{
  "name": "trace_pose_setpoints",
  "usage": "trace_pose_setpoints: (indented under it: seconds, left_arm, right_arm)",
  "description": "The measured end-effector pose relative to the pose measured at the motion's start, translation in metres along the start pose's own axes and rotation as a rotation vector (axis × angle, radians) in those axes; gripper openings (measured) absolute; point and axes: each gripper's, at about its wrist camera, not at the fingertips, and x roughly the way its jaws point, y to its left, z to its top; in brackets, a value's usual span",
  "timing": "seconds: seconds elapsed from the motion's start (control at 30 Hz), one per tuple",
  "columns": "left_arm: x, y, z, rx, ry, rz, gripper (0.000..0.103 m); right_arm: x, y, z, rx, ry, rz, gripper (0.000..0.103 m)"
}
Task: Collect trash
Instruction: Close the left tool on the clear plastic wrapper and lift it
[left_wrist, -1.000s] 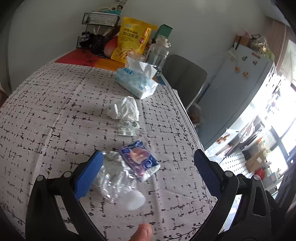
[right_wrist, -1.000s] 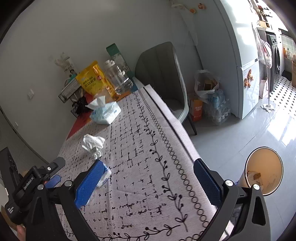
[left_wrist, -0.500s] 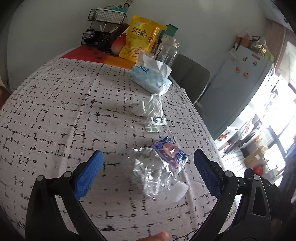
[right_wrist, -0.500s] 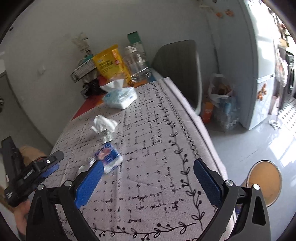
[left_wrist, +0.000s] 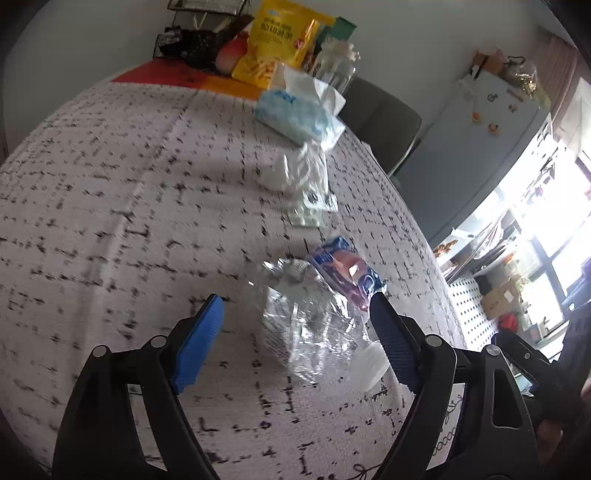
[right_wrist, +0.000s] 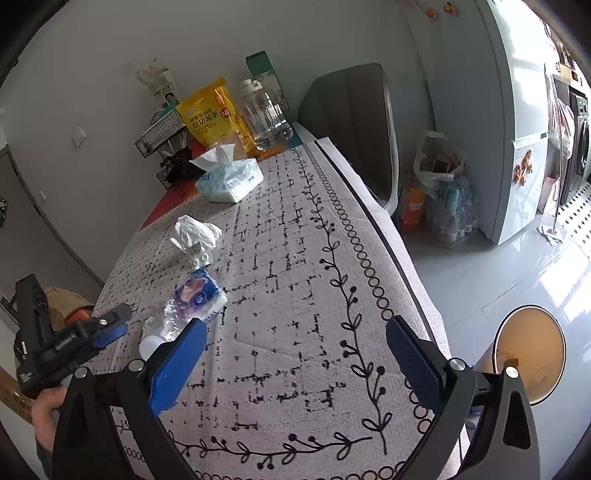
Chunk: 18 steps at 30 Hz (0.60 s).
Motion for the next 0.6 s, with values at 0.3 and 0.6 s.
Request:
trace_pose_setpoints:
  seconds: [0.3, 0.6]
  left_arm:
    - [0.028, -0.021, -0.006, 0.035, 0.073, 0.092, 0.094]
    - [0.03, -0.028, -0.01, 0.105, 0.094, 0.162, 0.097]
  right_arm:
    - [0.006, -0.023, -0.003, 0.043, 0.021, -0.001, 0.095]
    - [0.011, -0.02, -0.004, 0.039, 0.038, 0.017, 0.095]
